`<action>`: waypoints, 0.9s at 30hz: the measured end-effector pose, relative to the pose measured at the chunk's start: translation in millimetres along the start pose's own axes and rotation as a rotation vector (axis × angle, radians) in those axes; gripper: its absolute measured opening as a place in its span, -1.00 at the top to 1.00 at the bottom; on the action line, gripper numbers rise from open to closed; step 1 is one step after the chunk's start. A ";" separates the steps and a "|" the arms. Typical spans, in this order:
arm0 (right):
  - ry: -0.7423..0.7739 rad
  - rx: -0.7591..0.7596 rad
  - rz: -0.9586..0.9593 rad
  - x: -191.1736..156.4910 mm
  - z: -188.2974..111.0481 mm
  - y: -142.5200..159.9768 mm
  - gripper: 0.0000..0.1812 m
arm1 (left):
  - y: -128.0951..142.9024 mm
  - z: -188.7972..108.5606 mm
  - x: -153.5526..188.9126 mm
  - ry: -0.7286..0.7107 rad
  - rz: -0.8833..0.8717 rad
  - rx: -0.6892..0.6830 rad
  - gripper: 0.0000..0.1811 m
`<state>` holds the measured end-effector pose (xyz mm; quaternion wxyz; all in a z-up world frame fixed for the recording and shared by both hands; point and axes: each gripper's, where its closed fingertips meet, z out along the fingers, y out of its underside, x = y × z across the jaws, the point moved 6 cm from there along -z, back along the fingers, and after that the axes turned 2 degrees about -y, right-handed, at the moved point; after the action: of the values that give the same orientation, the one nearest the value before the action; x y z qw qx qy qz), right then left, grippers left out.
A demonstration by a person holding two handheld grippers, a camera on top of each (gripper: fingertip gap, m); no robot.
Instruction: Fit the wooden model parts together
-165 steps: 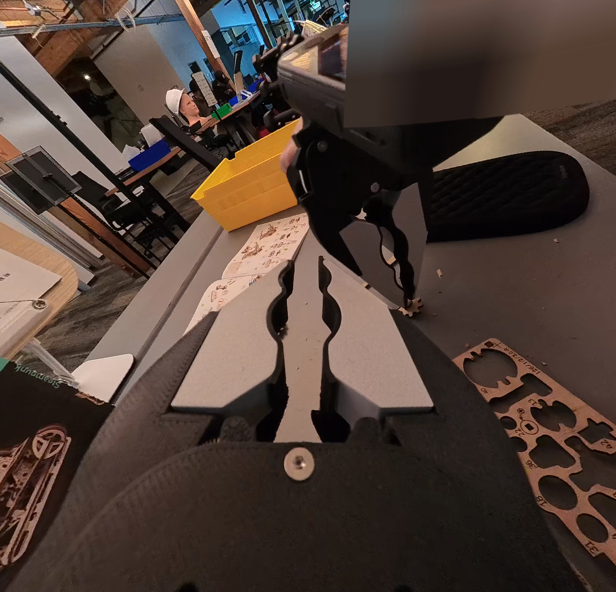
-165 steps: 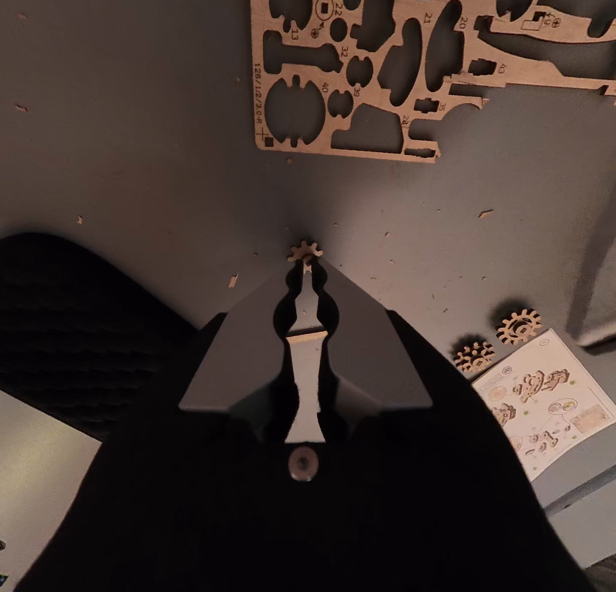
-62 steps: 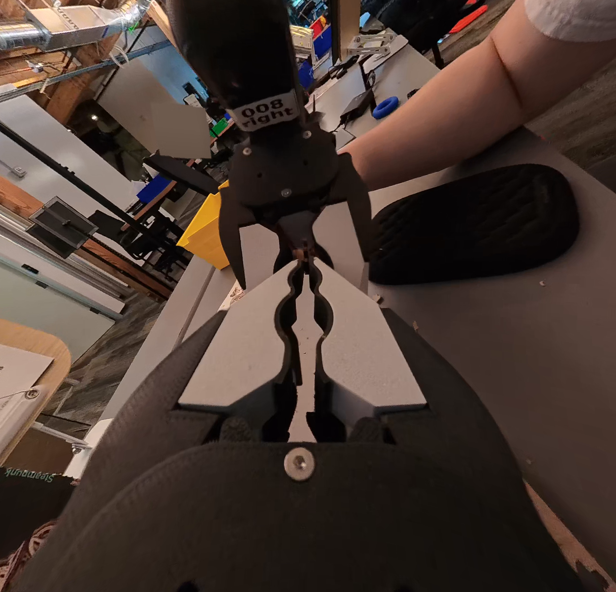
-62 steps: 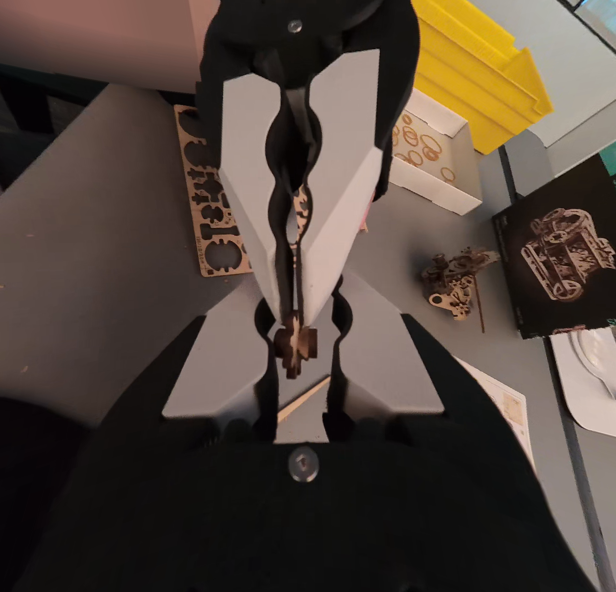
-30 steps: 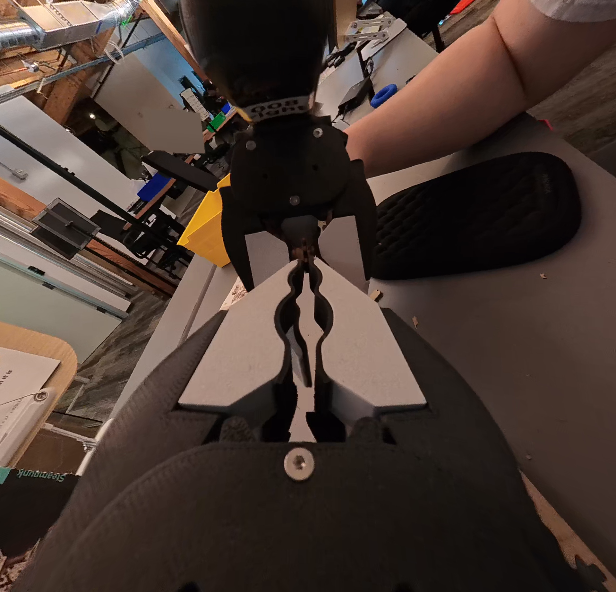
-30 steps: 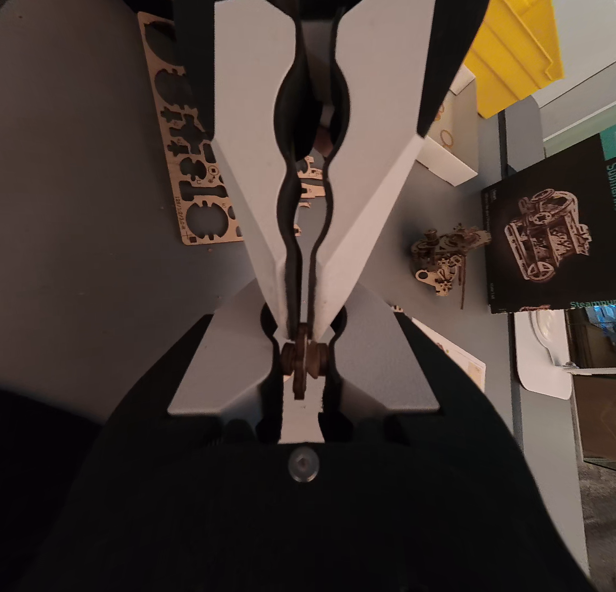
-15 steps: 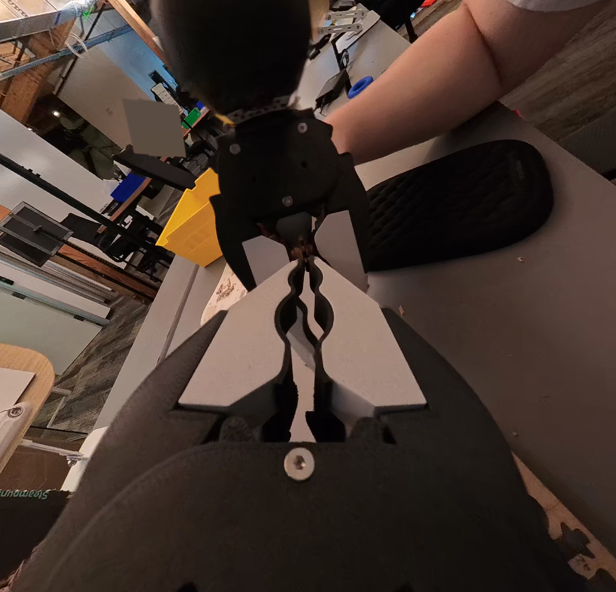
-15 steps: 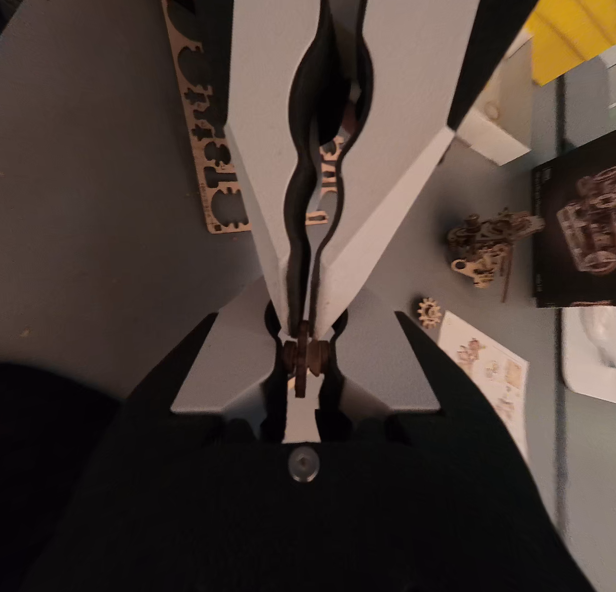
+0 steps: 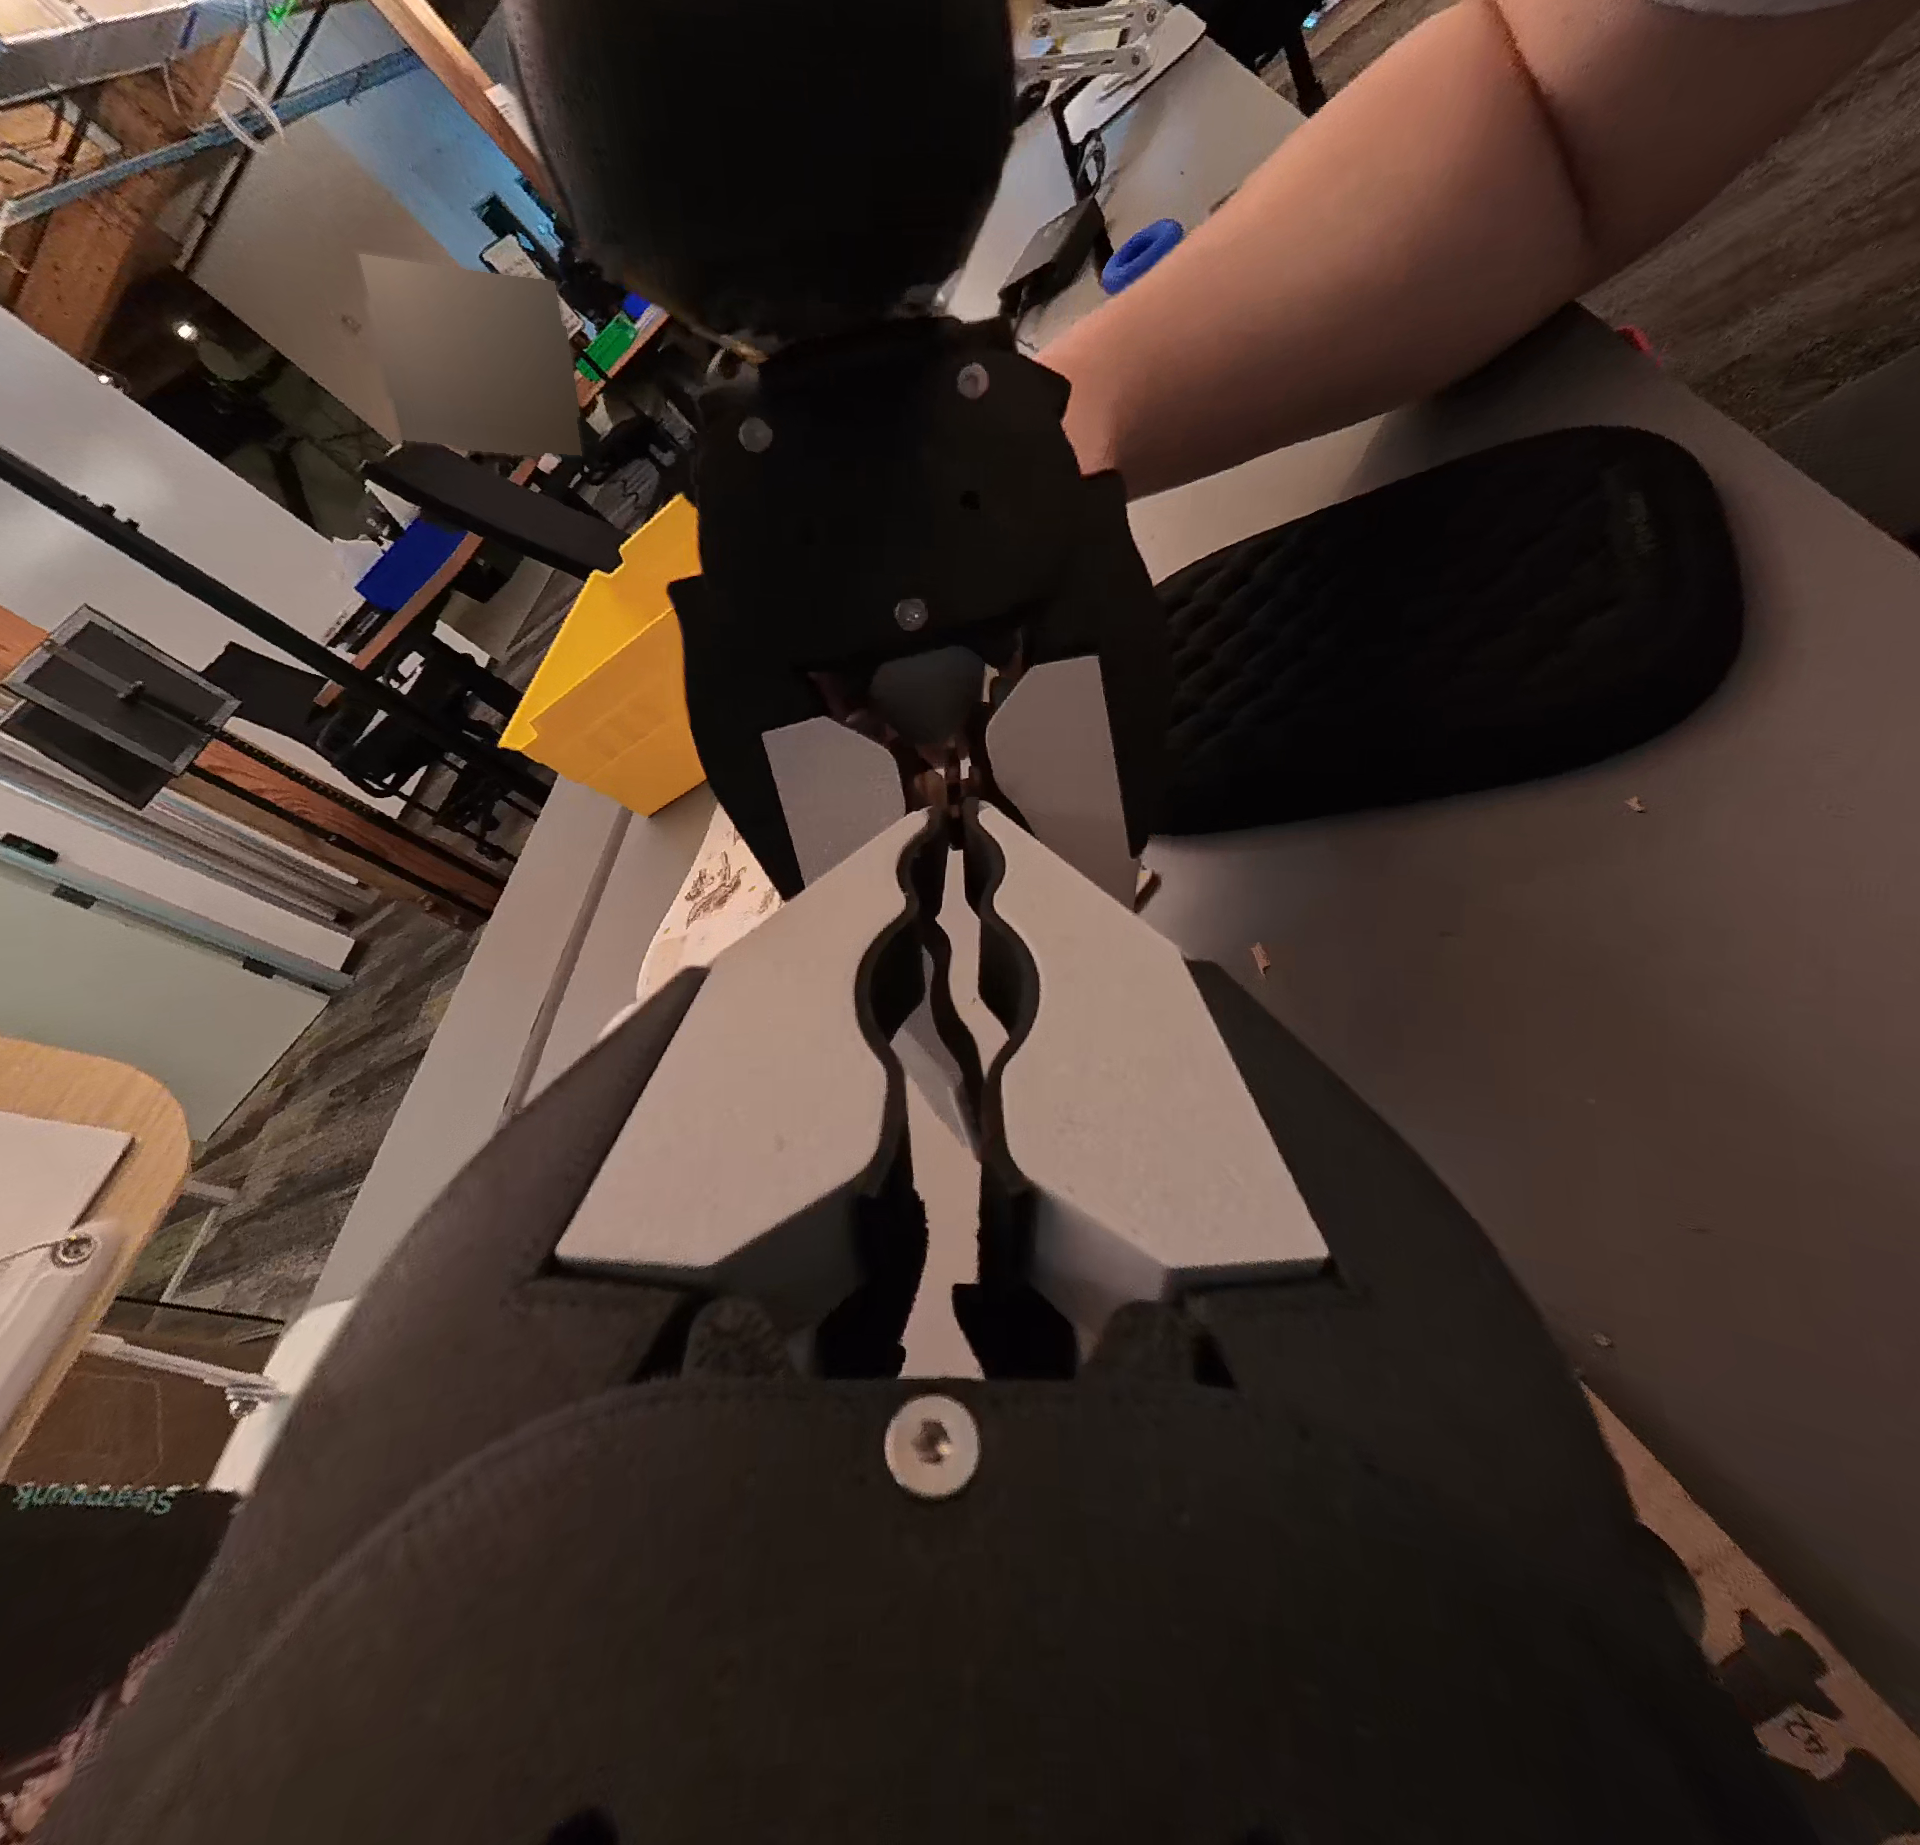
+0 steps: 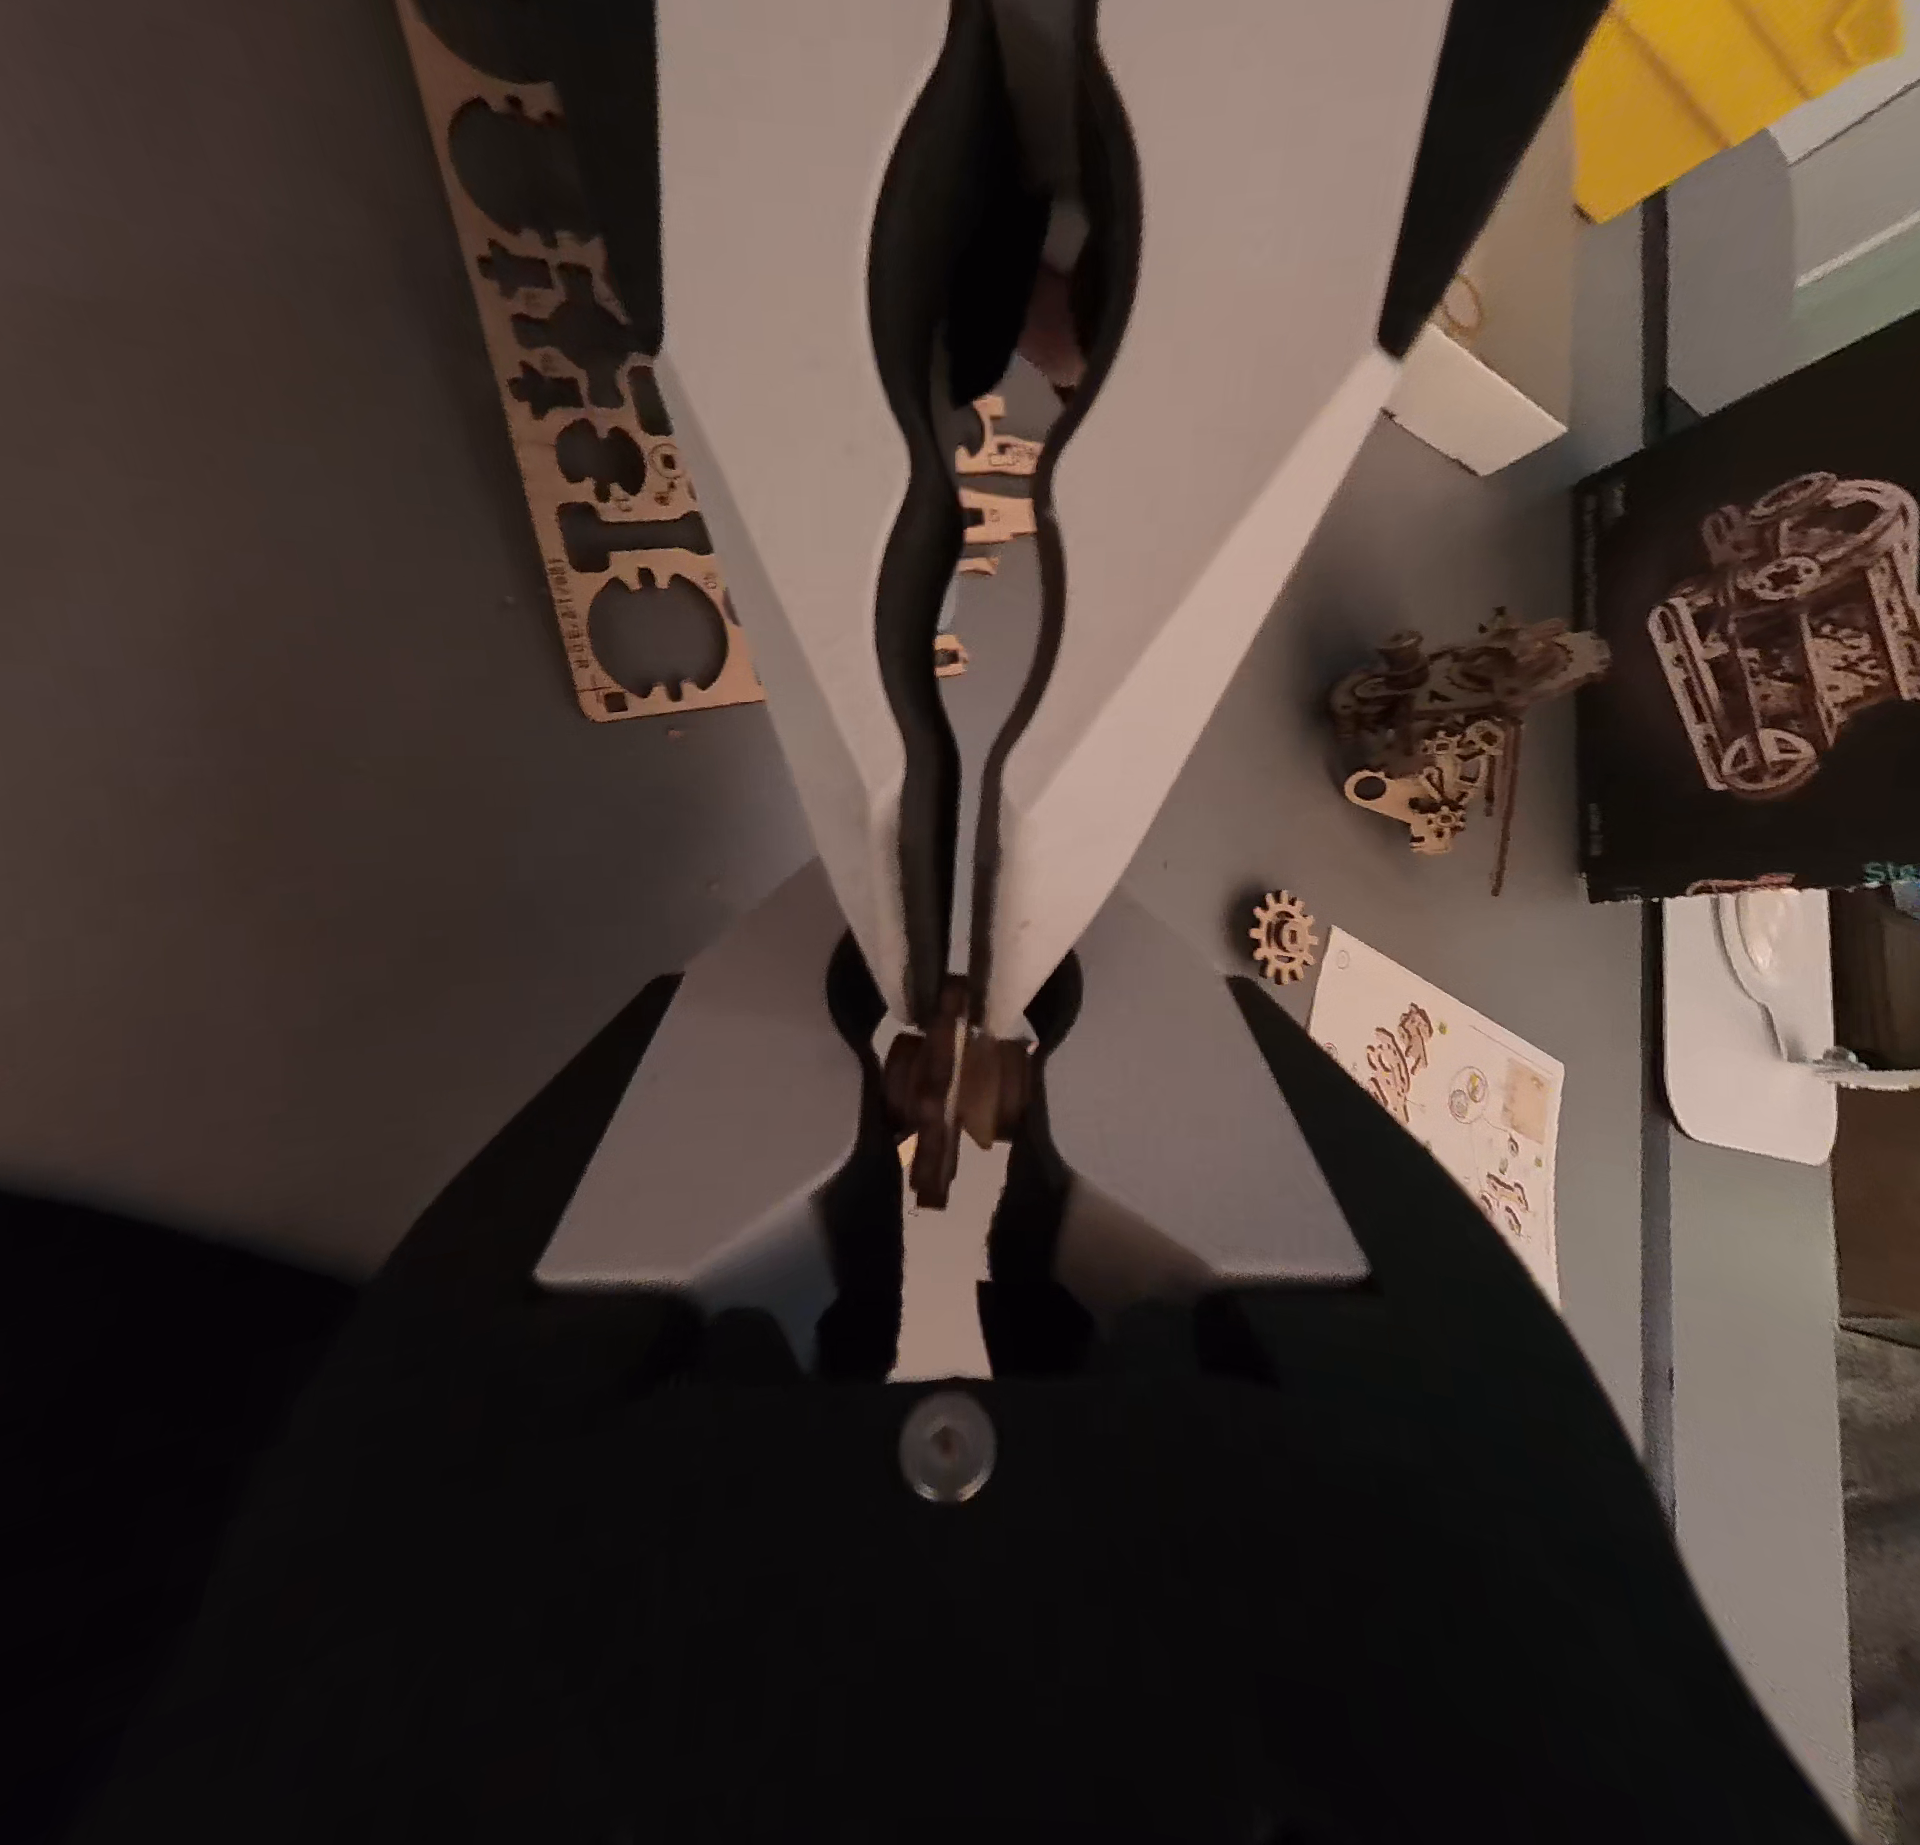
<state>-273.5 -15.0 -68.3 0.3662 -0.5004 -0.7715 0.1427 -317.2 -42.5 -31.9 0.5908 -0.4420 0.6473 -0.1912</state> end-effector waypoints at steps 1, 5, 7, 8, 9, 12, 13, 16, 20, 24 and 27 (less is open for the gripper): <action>0.019 -0.005 0.005 1.7 0.9 0.8 0.84 | 1.0 0.1 -0.8 -0.002 -0.011 -0.006 1.00; 0.020 0.013 0.077 6.4 3.1 1.4 0.81 | 3.5 0.2 -4.3 -0.019 -0.031 -0.030 1.00; 0.028 0.058 0.109 9.5 1.7 -1.3 0.80 | 2.6 -0.5 -6.7 -0.036 -0.041 -0.025 1.00; 0.041 0.057 0.110 11.0 1.0 -1.5 0.80 | 2.3 -1.0 -7.3 -0.038 -0.044 -0.024 1.00; 0.049 0.052 0.102 11.3 0.7 -1.6 0.80 | 1.9 -1.1 -7.6 -0.040 -0.047 -0.022 1.00; 0.080 0.031 0.089 13.1 0.4 -0.6 0.80 | 2.2 0.0 -7.6 -0.049 -0.046 -0.025 0.99; 0.088 0.030 0.088 13.4 0.7 -1.0 0.78 | 1.8 0.3 -7.7 -0.052 -0.049 -0.022 0.99; 0.073 0.014 0.084 11.1 3.4 -1.4 0.81 | -0.1 1.2 -6.4 -0.042 -0.062 -0.009 1.00; 0.082 0.023 0.080 10.9 3.5 -2.1 0.81 | -0.7 0.6 -5.6 -0.043 -0.037 -0.016 0.99; 0.108 -0.031 0.066 12.1 5.9 1.4 0.73 | 2.6 1.2 -4.7 -0.038 -0.017 -0.039 0.99; 0.091 -0.045 0.027 8.8 7.1 2.9 0.70 | 4.2 2.3 -3.1 -0.029 -0.010 -0.045 0.99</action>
<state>-278.5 -4.9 -71.2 0.3875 -0.5247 -0.7504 0.1071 -316.8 -37.1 -33.9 0.5891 -0.4609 0.6408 -0.1732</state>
